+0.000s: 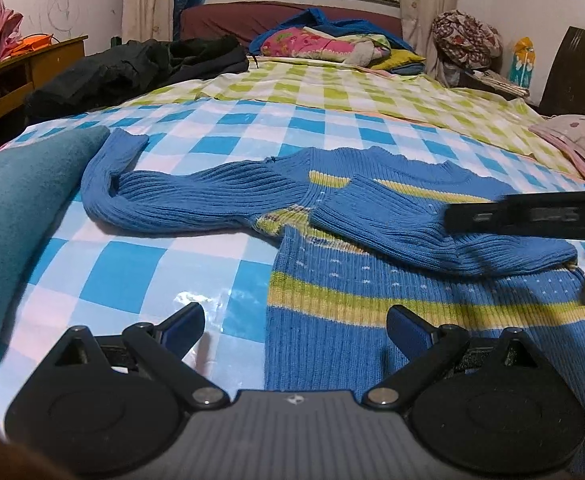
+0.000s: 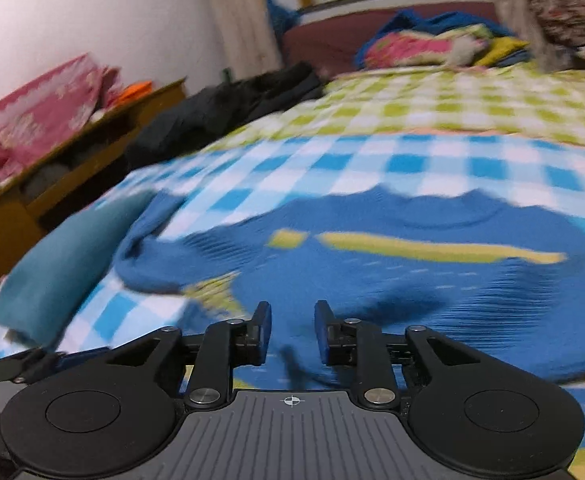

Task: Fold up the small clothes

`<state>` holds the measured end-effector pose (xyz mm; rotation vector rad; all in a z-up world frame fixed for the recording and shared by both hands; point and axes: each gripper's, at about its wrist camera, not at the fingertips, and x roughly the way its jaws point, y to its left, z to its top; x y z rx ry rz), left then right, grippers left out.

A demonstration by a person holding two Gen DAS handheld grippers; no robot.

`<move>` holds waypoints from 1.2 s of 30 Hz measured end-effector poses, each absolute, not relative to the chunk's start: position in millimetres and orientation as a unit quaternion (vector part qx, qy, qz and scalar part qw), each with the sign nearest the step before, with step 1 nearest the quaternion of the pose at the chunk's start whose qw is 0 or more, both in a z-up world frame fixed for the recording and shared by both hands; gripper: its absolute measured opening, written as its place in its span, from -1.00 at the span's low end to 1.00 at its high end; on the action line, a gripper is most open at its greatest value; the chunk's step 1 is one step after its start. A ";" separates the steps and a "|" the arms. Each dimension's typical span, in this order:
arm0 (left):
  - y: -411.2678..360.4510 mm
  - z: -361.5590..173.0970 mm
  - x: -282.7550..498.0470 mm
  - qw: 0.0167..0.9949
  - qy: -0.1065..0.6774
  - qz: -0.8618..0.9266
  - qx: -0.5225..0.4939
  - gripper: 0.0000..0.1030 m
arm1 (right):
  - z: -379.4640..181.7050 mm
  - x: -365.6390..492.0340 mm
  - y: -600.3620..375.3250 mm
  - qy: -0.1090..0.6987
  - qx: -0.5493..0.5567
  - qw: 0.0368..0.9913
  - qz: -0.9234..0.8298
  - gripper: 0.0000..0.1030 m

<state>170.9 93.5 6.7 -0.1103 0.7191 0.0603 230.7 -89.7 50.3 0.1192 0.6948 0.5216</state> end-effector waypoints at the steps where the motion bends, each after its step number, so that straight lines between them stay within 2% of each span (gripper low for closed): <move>1: 93.3 6.4 172.1 0.934 0.352 0.030 -0.055 1.00 | 50.7 230.5 -102.0 0.333 0.061 0.912 0.231 -0.52; 9: 91.0 3.2 173.5 0.934 0.352 0.033 -0.046 1.00 | 31.4 251.4 -154.5 0.375 0.056 0.923 0.062 -0.47; 14: 93.6 7.0 172.3 0.937 0.345 0.036 -0.047 1.00 | 50.0 249.7 -124.6 0.352 0.032 0.929 0.105 -0.47; 16: 95.8 8.6 172.0 0.937 0.343 0.037 -0.051 1.00 | 55.3 255.3 -105.3 0.352 0.024 0.925 0.142 -0.30; 19: 99.2 10.9 171.4 0.938 0.340 0.039 -0.054 1.00 | 57.8 268.9 -70.5 0.349 -0.016 0.918 0.187 -0.25; 24: 105.8 12.5 172.3 0.939 0.337 0.041 -0.060 1.00 | 43.1 308.6 -36.5 0.380 -0.042 0.892 0.240 -0.11; 27: 109.4 12.0 174.0 0.938 0.339 0.041 -0.064 1.00 | 31.5 326.5 -29.8 0.401 -0.041 0.881 0.249 -0.11; 29: 111.3 11.2 175.0 0.937 0.341 0.042 -0.067 1.00 | 26.6 331.2 -27.7 0.412 -0.036 0.871 0.265 -0.23; 31: 112.9 10.6 176.1 0.936 0.342 0.043 -0.069 1.00 | 28.2 331.8 -22.7 0.411 -0.048 0.866 0.279 -0.73; 36: 112.2 9.6 176.6 0.936 0.342 0.043 -0.070 1.00 | 42.3 328.2 -7.9 0.396 -0.050 0.858 0.323 -0.81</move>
